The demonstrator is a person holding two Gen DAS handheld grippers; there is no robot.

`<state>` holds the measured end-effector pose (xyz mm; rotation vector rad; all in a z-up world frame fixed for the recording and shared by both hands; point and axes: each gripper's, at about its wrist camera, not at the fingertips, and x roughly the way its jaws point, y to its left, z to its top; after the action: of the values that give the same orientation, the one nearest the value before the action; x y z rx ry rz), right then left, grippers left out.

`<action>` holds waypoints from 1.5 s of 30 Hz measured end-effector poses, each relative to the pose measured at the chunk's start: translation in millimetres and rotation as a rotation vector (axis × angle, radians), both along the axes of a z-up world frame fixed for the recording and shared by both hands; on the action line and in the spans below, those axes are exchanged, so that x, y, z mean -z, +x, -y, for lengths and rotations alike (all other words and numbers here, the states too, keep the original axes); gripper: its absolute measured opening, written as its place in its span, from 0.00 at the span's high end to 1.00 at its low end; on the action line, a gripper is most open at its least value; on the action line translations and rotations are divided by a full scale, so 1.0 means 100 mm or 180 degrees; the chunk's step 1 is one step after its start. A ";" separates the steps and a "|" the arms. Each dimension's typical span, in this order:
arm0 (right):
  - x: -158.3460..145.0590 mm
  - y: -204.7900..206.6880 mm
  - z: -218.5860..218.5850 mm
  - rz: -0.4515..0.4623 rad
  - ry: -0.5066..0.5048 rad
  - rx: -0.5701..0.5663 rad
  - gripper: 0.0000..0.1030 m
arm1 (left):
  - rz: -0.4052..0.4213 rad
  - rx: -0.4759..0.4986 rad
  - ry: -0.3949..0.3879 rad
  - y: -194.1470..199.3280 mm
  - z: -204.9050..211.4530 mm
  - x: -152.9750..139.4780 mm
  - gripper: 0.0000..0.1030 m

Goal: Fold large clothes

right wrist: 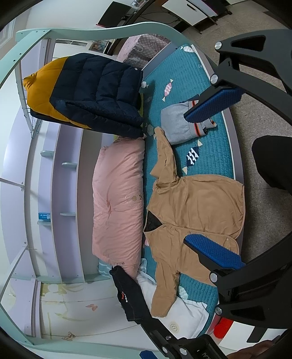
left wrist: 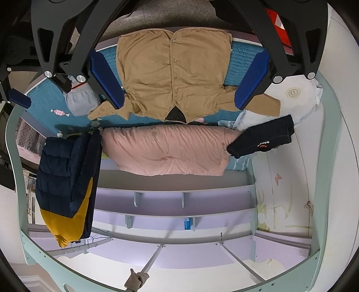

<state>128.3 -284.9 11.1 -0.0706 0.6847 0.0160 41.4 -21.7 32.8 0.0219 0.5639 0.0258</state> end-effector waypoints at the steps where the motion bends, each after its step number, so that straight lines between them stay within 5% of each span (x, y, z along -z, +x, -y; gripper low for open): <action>1: 0.00 0.00 0.00 -0.0001 0.0000 -0.0002 0.07 | -0.0001 0.0000 -0.0001 0.00 0.00 0.00 0.04; 18: 0.02 0.03 0.02 0.0008 0.0010 0.0025 0.07 | 0.0053 0.0026 0.0025 -0.01 0.02 0.02 0.04; 45: -0.52 0.47 -0.04 0.0701 0.0107 0.0150 0.07 | 0.0382 -0.0097 -0.0059 0.58 -0.10 -0.43 0.04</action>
<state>175.3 -280.8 62.6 -0.0234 0.4655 -0.0252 99.4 -12.1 75.3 -0.0062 0.4444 0.0512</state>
